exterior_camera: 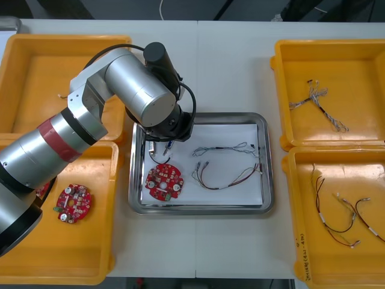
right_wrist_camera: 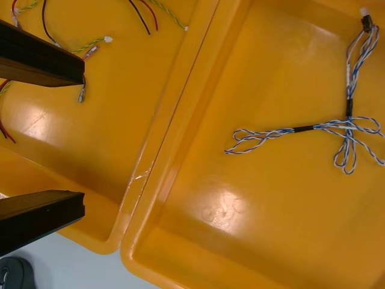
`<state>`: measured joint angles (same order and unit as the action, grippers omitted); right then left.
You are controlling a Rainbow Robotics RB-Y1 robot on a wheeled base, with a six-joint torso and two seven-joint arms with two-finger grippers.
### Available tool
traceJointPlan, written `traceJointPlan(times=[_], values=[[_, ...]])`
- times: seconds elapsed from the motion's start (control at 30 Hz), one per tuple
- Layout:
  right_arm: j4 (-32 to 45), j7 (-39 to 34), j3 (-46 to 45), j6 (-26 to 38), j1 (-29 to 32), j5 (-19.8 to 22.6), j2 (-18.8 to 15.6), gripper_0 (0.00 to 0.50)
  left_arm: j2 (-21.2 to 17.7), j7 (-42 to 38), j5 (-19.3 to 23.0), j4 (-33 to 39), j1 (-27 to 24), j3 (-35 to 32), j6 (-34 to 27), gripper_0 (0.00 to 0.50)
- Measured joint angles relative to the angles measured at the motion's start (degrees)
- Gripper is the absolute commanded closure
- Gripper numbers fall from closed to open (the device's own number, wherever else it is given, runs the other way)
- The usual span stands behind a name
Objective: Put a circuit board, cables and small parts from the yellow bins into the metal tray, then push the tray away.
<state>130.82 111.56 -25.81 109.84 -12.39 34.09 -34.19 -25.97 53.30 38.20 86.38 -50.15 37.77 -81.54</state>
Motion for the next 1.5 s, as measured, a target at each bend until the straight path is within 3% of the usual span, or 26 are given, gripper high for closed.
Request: traceJointPlan(times=[0.07,0.17,0.2,0.47,0.77,1.1,1.33,1.5], values=[[0.1,-0.71,-0.16,0.0,0.77,0.0,0.0,0.0,0.0,0.0,-0.01,-0.04,0.0,0.0,0.01,0.166],[0.11,-1.93,-0.48,0.0,1.87,0.0,0.0,0.0,0.01,0.0,-0.04,-0.05,0.0,0.0,0.05,0.018],[0.11,-1.96,-0.6,0.0,2.19,0.0,0.0,0.0,0.01,0.0,-0.05,-0.05,-0.01,0.0,0.08,0.0],[0.21,-2.03,-1.01,0.0,4.04,-0.01,-0.01,0.0,0.02,0.0,-0.11,0.05,-0.14,-0.1,-0.61,0.0],[0.24,-3.56,-1.65,0.0,5.66,0.08,0.01,0.0,0.02,0.0,-0.09,4.26,-0.21,-3.58,-7.8,0.0],[0.27,-7.88,-4.51,0.0,6.35,0.32,2.03,0.0,0.0,0.0,1.19,9.61,-0.21,-12.22,-17.4,0.0],[0.91,-15.7,-4.6,0.0,7.23,1.31,3.35,0.0,-0.54,0.0,2.49,14.47,-0.16,-18.21,-26.09,0.0],[1.48,-18.36,-4.6,0.0,8.06,2.32,4.38,0.0,-2.19,0.0,3.75,19.62,0.88,-22.49,-27.97,0.0]])
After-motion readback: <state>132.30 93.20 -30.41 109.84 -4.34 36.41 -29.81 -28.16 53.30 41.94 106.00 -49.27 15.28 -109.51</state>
